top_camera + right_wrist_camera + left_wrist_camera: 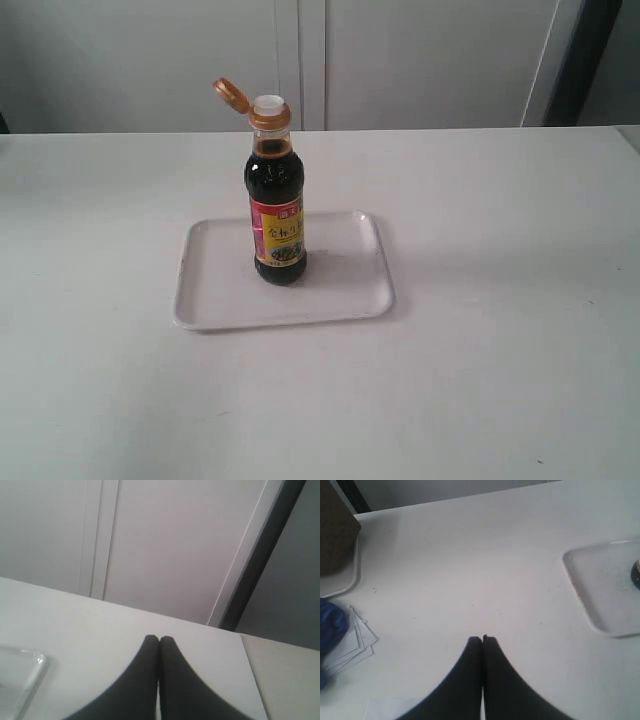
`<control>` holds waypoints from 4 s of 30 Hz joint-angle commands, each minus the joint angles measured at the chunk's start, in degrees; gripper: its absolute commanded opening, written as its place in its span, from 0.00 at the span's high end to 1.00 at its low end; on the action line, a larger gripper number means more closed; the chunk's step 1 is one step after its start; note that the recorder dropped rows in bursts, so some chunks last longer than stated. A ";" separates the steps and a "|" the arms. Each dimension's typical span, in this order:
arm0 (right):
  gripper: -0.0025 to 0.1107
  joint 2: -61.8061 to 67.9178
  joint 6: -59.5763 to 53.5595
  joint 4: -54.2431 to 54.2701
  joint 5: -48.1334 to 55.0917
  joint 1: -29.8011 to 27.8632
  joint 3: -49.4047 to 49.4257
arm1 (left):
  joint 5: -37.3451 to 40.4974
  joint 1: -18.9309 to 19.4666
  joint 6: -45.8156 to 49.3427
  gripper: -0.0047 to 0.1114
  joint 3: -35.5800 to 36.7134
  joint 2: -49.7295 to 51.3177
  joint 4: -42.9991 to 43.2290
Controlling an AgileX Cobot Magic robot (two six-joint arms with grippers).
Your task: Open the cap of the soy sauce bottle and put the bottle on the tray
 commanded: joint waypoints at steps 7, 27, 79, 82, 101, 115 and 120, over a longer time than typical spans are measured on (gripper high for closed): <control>0.98 -3.93 0.28 0.45 2.44 -0.36 0.27 | -1.93 0.17 -0.47 0.96 3.63 -10.53 -5.16; 0.98 -3.92 0.28 0.57 2.44 -0.36 0.27 | -2.86 0.17 6.26 0.96 4.77 -11.57 -5.50; 0.98 -3.92 -0.28 0.42 2.48 -0.36 0.27 | -16.36 9.47 8.39 0.96 37.59 -29.59 -15.14; 0.98 -3.92 -0.28 0.42 2.48 -0.36 0.27 | -16.36 9.47 8.54 0.96 37.59 -29.59 -15.14; 0.98 -3.92 -0.28 0.54 2.60 -0.36 0.27 | -16.14 9.47 8.79 0.96 37.59 -29.59 -15.14; 0.98 -3.92 -0.28 0.42 2.60 -0.36 0.27 | -16.14 9.47 8.79 0.96 37.59 -29.59 -15.14; 0.98 -3.92 -0.11 0.53 2.48 -0.36 0.27 | -16.14 9.47 8.79 0.96 37.59 -29.59 -15.14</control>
